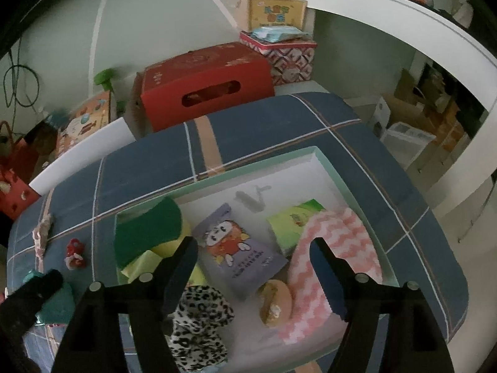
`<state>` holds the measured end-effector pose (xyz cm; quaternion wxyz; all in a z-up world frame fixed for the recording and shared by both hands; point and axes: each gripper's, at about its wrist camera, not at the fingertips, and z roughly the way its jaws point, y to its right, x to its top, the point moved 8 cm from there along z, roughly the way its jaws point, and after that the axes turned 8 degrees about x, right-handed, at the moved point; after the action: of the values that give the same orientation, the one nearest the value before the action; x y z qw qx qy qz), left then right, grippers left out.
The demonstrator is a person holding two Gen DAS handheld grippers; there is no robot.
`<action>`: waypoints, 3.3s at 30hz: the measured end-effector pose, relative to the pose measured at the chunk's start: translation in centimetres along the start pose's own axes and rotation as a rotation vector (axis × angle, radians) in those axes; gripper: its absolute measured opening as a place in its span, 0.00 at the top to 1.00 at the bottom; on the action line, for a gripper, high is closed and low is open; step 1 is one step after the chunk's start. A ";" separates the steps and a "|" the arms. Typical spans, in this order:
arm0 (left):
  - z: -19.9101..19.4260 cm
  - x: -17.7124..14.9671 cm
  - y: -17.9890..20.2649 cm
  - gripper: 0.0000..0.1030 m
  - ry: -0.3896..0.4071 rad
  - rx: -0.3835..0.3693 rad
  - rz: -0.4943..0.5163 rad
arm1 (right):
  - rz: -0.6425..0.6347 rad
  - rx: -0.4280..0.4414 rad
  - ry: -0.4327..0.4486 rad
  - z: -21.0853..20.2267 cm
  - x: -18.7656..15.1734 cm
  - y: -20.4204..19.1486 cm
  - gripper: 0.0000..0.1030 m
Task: Organize soft objects
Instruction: 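Withdraw both grippers from tray toward pink scrunchie and red bow, then grasp pink-white scrunchie with left gripper while right gripper grasps red bow tie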
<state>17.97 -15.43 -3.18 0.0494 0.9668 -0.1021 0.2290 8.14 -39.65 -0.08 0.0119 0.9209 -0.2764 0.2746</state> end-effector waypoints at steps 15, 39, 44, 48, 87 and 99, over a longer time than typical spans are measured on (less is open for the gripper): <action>-1.6 1.2 -16.8 0.21 0.028 0.228 -0.297 | -0.252 0.177 0.008 -0.8 -1.4 -12.9 0.25; -3.8 -1.1 -26.9 0.06 0.051 0.292 -0.494 | -0.379 0.225 -0.030 0.3 -5.0 -21.7 0.13; -3.7 -1.0 -27.1 0.06 0.053 0.284 -0.497 | -0.383 0.212 -0.027 0.4 -4.9 -21.8 0.13; -3.6 -0.8 -27.2 0.06 0.065 0.271 -0.504 | -0.367 0.231 -0.026 0.4 -4.8 -21.7 0.13; 11.8 7.7 -21.2 0.04 -0.438 0.120 -0.245 | -0.427 0.303 -0.499 14.4 -5.1 -27.2 0.14; 15.2 8.3 -18.6 0.24 -0.455 0.116 -0.215 | -0.428 0.297 -0.510 15.4 -5.4 -27.4 0.22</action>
<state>35.89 -0.97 -13.89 -0.0063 1.0000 0.0061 0.0043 26.24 -16.44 -12.36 -0.1339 0.9885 -0.0289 0.0646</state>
